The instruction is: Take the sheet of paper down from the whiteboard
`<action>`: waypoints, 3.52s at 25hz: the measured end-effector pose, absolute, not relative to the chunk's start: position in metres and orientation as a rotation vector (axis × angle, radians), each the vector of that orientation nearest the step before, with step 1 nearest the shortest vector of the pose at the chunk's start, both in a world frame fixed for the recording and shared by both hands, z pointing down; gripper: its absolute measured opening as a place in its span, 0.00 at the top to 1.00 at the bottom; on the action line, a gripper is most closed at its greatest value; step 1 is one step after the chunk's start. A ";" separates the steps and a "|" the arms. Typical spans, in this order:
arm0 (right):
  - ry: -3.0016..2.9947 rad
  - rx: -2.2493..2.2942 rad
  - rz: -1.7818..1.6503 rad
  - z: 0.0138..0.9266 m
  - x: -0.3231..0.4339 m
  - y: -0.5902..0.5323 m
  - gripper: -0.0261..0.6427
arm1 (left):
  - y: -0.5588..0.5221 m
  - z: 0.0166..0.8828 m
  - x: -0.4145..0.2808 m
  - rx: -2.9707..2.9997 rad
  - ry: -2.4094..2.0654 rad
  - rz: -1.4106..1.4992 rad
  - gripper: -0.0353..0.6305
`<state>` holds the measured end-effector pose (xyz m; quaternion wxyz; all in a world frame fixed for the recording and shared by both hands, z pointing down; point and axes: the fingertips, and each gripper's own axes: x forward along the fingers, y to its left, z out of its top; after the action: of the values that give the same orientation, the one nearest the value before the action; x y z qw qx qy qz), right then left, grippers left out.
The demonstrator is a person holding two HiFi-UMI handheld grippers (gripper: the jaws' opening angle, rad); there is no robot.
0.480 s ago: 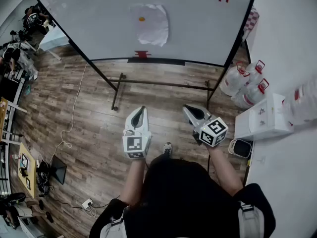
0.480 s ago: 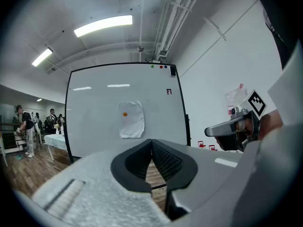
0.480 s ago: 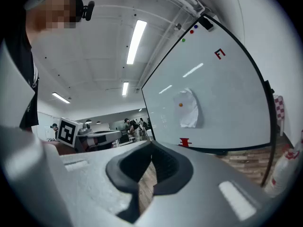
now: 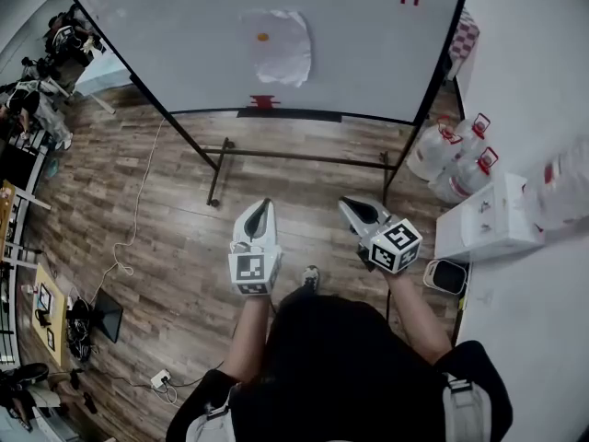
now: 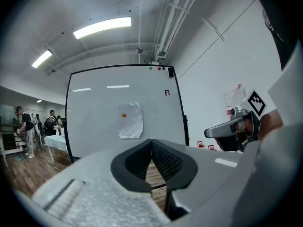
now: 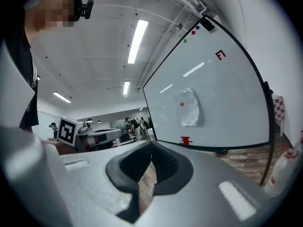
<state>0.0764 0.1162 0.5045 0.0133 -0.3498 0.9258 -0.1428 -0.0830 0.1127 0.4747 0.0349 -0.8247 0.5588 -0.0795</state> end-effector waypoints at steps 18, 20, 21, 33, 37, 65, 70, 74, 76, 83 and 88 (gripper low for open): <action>2.880 -1.154 -0.479 0.517 0.080 0.125 0.96 | 0.119 0.475 -0.087 -2.532 1.688 -0.235 0.93; 2.878 -1.159 -0.480 0.516 0.076 0.119 0.96 | 0.114 0.471 -0.091 -2.537 1.691 -0.216 0.93; 2.876 -1.160 -0.479 0.515 0.074 0.116 0.96 | 0.112 0.471 -0.094 -2.535 1.694 -0.218 0.93; 2.860 -1.203 -0.503 0.519 0.043 0.069 0.96 | 0.052 0.470 -0.124 -2.554 1.656 -0.205 0.93; 2.849 -1.239 -0.525 0.526 0.039 0.053 0.96 | 0.033 0.476 -0.130 -2.578 1.637 -0.217 0.93; 2.815 -1.335 -0.549 0.541 -0.013 -0.079 0.96 | -0.107 0.494 -0.185 -2.659 1.591 -0.179 0.93; 2.790 -1.383 -0.570 0.550 -0.017 -0.091 0.96 | -0.126 0.504 -0.186 -2.696 1.538 -0.189 0.93; 2.767 -1.429 -0.581 0.557 -0.017 -0.097 0.96 | -0.138 0.513 -0.186 -2.730 1.497 -0.198 0.93; 2.761 -1.449 -0.586 0.560 -0.015 -0.100 0.96 | -0.141 0.515 -0.185 -2.741 1.481 -0.199 0.93; 2.752 -1.473 -0.588 0.562 -0.017 -0.107 0.96 | -0.147 0.523 -0.190 -2.764 1.481 -0.208 0.93; 2.773 -1.453 -0.573 0.559 -0.018 -0.115 0.96 | -0.150 0.522 -0.197 -2.740 1.509 -0.206 0.93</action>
<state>-0.0184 -0.1153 0.5587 -0.0203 -0.4564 0.8712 -0.1799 -0.1967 -0.1497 0.5216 0.0034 -0.8740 0.4814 -0.0658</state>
